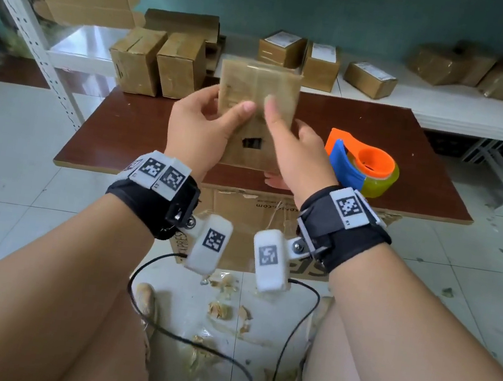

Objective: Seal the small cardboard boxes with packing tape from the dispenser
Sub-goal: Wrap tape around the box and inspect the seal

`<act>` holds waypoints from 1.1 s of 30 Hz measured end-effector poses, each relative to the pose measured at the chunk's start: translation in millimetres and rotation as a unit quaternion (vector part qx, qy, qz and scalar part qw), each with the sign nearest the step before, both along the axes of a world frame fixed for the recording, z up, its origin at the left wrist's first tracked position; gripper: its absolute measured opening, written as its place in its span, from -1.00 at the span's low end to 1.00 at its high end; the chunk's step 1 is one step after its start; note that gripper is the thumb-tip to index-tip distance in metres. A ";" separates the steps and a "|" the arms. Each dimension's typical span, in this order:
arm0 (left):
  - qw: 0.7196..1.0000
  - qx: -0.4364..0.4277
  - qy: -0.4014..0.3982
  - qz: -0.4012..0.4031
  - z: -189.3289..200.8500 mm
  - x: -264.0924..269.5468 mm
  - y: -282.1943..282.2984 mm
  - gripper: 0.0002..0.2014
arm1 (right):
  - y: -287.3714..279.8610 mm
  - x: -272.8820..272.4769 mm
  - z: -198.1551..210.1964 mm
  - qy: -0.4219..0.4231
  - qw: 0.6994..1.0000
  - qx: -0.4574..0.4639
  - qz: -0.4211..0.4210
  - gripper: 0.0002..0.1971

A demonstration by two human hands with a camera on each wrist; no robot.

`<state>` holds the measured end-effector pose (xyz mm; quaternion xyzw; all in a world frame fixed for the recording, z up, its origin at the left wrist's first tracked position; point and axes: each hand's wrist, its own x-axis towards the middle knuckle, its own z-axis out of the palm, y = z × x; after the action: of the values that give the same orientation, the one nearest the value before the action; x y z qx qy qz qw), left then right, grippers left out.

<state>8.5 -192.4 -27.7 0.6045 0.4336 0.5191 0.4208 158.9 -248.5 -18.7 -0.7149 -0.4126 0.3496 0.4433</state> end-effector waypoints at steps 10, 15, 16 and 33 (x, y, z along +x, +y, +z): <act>0.998 0.044 -0.022 -0.034 2.8 -4.4 -3.0 -0.60 | -0.5 22.4 4.5 0.019 0.997 0.076 -0.007 -0.53; 0.996 -0.025 -0.057 0.068 1.3 -2.9 1.2 -0.79 | 0.1 9.5 -9.8 -0.055 0.991 0.087 0.089 -0.48; 0.995 -0.020 -0.037 0.089 1.7 -2.7 2.1 -0.76 | -0.7 6.6 -11.0 -0.087 0.989 0.087 0.087 -0.43; 0.976 -0.197 -0.096 -0.005 0.9 5.3 1.5 -0.43 | 3.5 23.8 1.5 -0.142 0.976 0.164 0.002 -0.28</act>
<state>13.8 -190.9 -26.8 0.4592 0.4823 0.4768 0.5738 182.7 -245.0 -17.2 -0.6737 -0.5246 0.1730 0.4909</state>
